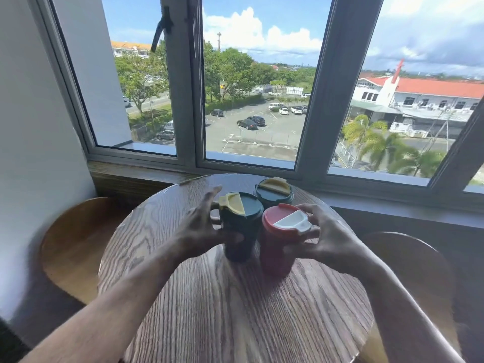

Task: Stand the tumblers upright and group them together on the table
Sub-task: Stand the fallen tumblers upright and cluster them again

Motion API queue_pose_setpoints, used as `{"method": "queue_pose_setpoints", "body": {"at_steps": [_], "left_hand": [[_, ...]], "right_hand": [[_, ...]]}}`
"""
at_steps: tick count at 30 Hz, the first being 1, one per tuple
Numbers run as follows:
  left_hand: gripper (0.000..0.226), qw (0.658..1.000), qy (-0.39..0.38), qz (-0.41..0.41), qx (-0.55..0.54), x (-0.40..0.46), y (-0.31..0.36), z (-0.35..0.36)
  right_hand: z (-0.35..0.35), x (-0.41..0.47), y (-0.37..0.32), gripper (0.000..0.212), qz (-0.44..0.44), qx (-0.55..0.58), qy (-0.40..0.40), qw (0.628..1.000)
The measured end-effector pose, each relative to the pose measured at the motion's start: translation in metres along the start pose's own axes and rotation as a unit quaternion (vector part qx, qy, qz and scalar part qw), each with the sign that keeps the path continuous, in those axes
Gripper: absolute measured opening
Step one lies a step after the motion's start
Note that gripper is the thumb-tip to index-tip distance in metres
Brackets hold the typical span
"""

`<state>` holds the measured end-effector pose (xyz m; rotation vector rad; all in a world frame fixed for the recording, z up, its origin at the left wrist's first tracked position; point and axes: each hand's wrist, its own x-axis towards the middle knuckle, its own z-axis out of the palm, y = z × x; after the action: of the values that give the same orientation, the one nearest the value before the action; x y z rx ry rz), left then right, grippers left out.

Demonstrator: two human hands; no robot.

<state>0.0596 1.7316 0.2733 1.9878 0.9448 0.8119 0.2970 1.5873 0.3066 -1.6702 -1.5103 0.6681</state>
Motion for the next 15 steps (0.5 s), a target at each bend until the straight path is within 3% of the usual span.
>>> {"method": "queue_pose_setpoints", "body": {"at_steps": [11,15], "left_hand": [[0.124,1.0,-0.026,0.008,0.007,-0.002,0.01,-0.005],[0.127,0.999,0.003,0.035,0.038,-0.001,0.02,-0.017]], "right_hand": [[-0.005,0.0,-0.002,0.097,0.005,-0.032,-0.022,0.999],[-0.012,0.001,-0.01,0.104,-0.034,-0.103,0.042,0.993]]}}
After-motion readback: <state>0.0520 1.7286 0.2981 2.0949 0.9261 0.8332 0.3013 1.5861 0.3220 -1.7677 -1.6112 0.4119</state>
